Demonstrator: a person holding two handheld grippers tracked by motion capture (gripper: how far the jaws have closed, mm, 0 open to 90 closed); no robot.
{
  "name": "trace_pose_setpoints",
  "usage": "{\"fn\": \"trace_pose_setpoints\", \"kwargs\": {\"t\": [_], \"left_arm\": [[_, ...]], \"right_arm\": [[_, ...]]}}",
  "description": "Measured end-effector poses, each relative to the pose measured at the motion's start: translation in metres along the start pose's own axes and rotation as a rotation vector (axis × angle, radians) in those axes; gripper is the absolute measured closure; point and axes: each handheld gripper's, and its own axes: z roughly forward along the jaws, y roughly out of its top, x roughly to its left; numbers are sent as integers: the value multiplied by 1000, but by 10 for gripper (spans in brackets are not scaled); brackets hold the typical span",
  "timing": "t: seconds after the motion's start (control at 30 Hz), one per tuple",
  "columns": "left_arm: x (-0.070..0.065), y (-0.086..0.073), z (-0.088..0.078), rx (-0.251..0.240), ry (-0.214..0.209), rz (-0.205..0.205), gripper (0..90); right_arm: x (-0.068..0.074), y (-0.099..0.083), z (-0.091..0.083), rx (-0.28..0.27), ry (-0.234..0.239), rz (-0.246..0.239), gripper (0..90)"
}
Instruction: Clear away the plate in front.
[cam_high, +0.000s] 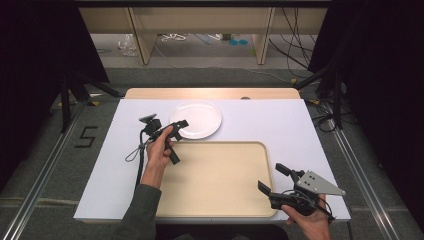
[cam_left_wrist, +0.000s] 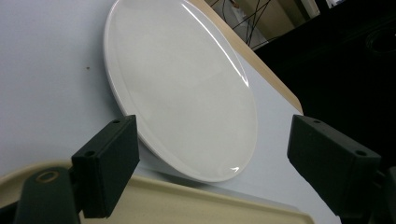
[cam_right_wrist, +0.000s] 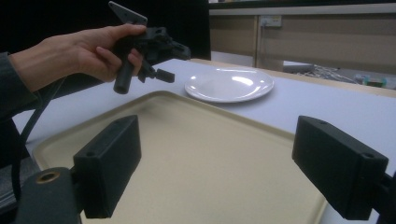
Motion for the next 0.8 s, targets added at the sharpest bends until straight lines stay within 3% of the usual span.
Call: {"fn": "trace_pose_setpoints", "kwargs": {"t": [0.13,0.43,0.67,0.8], "left_arm": [[3,1,3,-5,19,-17,165],[8,1,11,18,10,-85,172],[11,3,14,3,47,-123,189],[11,3,17,8,37,-154,189]], "right_arm": [[0,0,0,-4,3,2,166],[0,0,1,-6,8,1,167],[1,0,0,-3,5,17,169],[0,0,0,-4,1,1,170]]}}
